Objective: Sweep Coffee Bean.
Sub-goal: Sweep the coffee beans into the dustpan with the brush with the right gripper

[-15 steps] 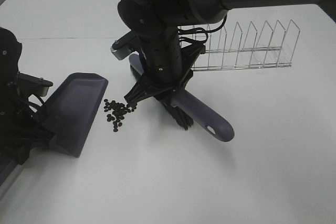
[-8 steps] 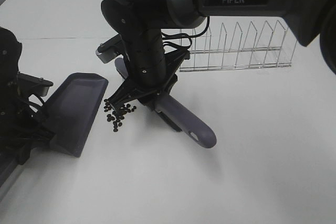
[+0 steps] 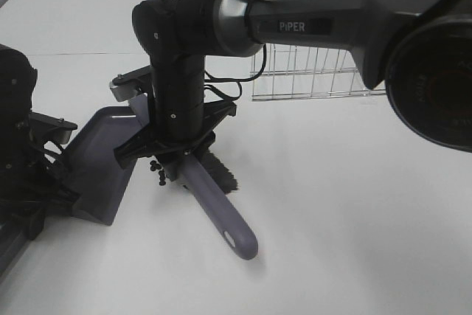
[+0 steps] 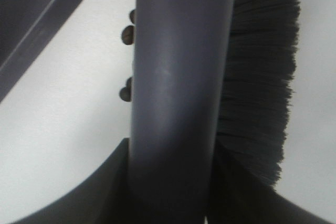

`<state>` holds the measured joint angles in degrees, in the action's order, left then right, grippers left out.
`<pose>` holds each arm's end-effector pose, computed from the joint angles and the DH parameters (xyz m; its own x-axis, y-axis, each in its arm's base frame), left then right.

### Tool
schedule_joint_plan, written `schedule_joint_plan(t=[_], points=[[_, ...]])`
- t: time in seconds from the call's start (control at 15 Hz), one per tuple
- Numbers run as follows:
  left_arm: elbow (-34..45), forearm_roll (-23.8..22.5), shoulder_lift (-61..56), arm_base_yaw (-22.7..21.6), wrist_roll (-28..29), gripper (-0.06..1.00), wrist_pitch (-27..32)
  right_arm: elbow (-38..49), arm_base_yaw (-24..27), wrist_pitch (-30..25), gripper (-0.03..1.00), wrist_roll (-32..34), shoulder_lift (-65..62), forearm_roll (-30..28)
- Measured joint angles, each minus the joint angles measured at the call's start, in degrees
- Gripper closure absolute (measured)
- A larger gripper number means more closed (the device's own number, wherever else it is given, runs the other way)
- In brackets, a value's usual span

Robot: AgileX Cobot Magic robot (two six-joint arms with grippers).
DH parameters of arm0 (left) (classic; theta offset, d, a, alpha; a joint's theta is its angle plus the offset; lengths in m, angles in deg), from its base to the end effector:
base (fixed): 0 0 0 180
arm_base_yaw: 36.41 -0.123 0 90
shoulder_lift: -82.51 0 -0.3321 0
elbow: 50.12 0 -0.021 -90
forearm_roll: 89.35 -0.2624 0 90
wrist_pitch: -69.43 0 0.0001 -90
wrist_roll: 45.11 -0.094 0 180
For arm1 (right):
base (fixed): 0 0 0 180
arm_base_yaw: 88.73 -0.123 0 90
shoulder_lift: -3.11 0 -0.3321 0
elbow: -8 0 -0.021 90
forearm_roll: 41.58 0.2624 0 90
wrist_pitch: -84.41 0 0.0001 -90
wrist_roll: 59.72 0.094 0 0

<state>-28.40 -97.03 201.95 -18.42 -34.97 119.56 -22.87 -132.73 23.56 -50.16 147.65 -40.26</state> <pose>0.3132 -0.0916 0.1292 -0.9592 0.2167 0.1815 0.2400 0.9636 0.1176 0.3786 0.3682 0.1360 -0.8280 -0.5534 -0.0906 -0.5581 0.8290 0.0366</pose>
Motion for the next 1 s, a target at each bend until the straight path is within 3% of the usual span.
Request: schedule_joint_plan(t=[0.67,1.0], points=[[0.00,0.40,0.06,0.00,0.00,0.61,0.11,-0.06,0.00,9.17,0.68,-11.97,0.23,23.43],[0.00,0.46,0.06,0.00,-0.06,0.61,0.11,-2.46,0.00,8.94,0.68,-13.41,0.29,24.69]])
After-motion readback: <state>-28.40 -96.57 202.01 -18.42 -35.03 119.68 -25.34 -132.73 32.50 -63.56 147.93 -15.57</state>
